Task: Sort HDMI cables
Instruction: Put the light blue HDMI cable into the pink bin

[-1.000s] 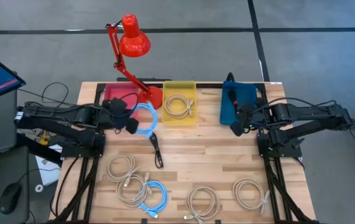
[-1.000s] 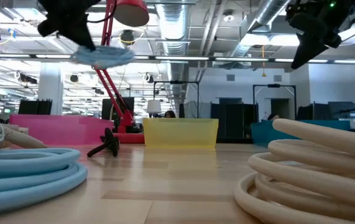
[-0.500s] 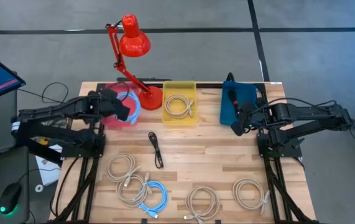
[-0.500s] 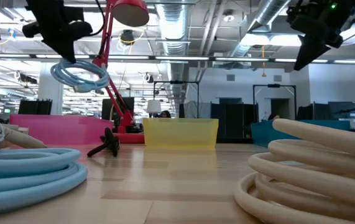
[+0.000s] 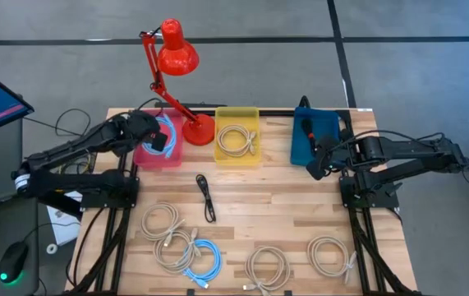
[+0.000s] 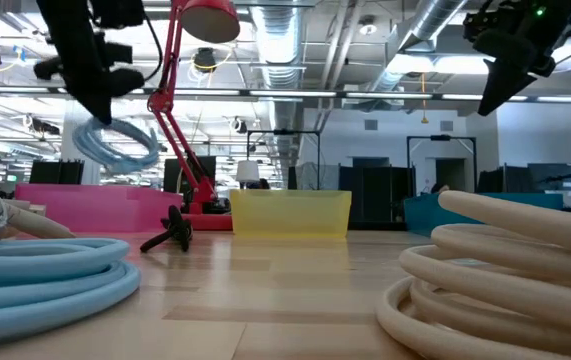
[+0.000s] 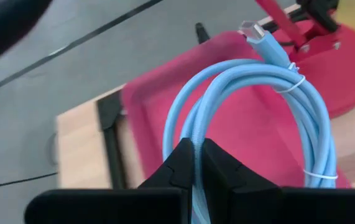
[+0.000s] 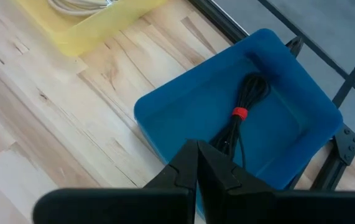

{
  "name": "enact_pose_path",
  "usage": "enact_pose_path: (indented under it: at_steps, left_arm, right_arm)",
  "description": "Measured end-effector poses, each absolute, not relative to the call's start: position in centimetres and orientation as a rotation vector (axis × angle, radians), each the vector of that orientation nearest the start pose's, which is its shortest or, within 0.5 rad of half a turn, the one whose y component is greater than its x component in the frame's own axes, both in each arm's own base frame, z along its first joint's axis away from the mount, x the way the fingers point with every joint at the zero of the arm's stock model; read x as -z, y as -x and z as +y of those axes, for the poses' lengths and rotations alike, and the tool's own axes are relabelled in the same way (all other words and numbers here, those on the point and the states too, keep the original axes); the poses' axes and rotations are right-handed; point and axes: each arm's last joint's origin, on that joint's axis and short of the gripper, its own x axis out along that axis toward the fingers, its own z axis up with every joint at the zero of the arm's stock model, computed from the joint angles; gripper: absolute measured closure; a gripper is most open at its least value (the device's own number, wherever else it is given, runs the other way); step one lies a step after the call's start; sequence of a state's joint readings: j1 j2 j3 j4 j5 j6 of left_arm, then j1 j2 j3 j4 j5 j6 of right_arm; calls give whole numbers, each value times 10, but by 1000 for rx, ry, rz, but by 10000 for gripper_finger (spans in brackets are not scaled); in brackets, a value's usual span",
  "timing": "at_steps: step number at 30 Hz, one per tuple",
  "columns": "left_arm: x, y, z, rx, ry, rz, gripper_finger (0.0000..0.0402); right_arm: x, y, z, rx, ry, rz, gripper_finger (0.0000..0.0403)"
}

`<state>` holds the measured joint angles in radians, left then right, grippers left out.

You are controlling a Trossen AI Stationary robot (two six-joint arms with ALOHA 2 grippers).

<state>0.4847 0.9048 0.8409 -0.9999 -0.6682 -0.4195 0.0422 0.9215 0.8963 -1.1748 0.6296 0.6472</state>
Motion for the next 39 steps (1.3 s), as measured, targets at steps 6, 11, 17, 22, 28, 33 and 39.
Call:
enact_pose_path:
  at_steps: [6, 11, 17, 22, 28, 33, 39]
  left_arm:
    - [-245, -122, 102, -1222, 265, 865, 388]
    - [-222, -111, 112, -1282, 313, 885, 388]
    - [-210, -104, 127, -1352, 315, 805, 388]
    - [-193, -98, 132, -1359, 355, 793, 388]
    - [-173, -91, 132, -1359, 399, 818, 387]
    - [-169, -89, 132, -1361, 416, 799, 382]
    - [-170, -89, 133, -1383, 406, 788, 350]
  right_arm:
    - [-283, -140, -11, 847, -160, 919, 403]
    - [-283, -140, -11, 846, -160, 918, 403]
    - [-283, -140, -11, 850, -167, 915, 403]
    - [-283, -140, -11, 850, -167, 915, 403]
    - [-283, -141, -11, 850, -168, 914, 403]
    - [-283, -140, -11, 850, -167, 915, 403]
    - [-283, -140, -11, 850, -167, 914, 403]
